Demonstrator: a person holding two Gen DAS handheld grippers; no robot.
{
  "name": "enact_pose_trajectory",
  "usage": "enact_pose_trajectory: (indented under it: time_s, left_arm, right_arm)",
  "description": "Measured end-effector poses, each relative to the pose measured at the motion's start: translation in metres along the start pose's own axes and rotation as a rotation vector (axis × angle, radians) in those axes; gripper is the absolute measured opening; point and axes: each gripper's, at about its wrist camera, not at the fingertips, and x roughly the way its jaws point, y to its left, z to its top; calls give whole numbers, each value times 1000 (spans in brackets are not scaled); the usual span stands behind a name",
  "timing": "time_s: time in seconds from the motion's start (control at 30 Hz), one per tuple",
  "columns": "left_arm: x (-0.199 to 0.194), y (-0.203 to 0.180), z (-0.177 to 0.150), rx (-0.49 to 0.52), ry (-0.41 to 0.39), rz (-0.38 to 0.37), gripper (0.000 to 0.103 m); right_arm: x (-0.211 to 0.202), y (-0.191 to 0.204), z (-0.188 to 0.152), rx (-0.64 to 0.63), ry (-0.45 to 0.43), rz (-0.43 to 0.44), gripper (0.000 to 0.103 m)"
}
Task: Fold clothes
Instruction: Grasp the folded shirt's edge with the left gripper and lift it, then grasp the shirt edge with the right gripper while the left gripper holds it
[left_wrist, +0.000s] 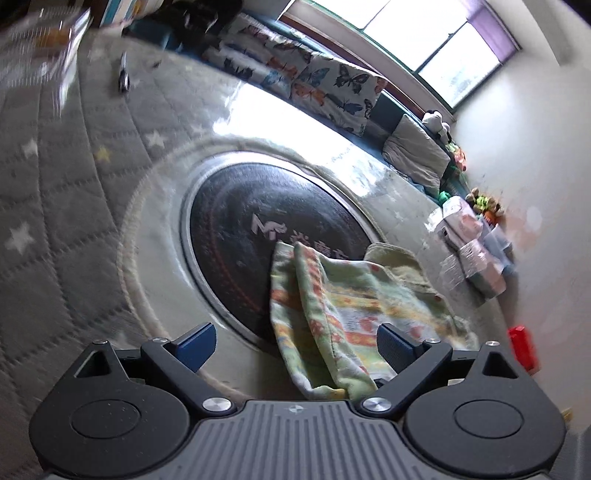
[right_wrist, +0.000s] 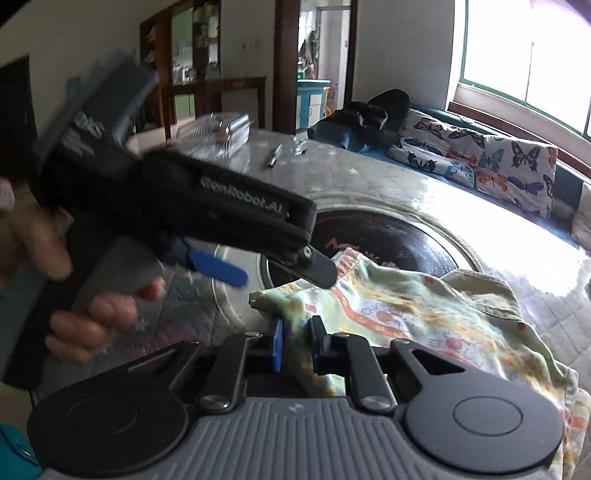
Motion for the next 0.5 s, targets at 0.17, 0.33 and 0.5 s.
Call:
enact_pose_trajectory:
  time_s: [0.17,0.33,0.5]
  left_arm:
    - [21,-3,4,-70,47,-56,79]
    - [37,-4,4,-124,80,-91,38]
    - [42,-4,1,-116,87,-92,16]
  right_arm:
    - [-11,-9,-3,22,-11,18,12]
    - [-19,-15,-12,47,-19,42,12]
    - [-27,-27,-21,102,-32,64,26]
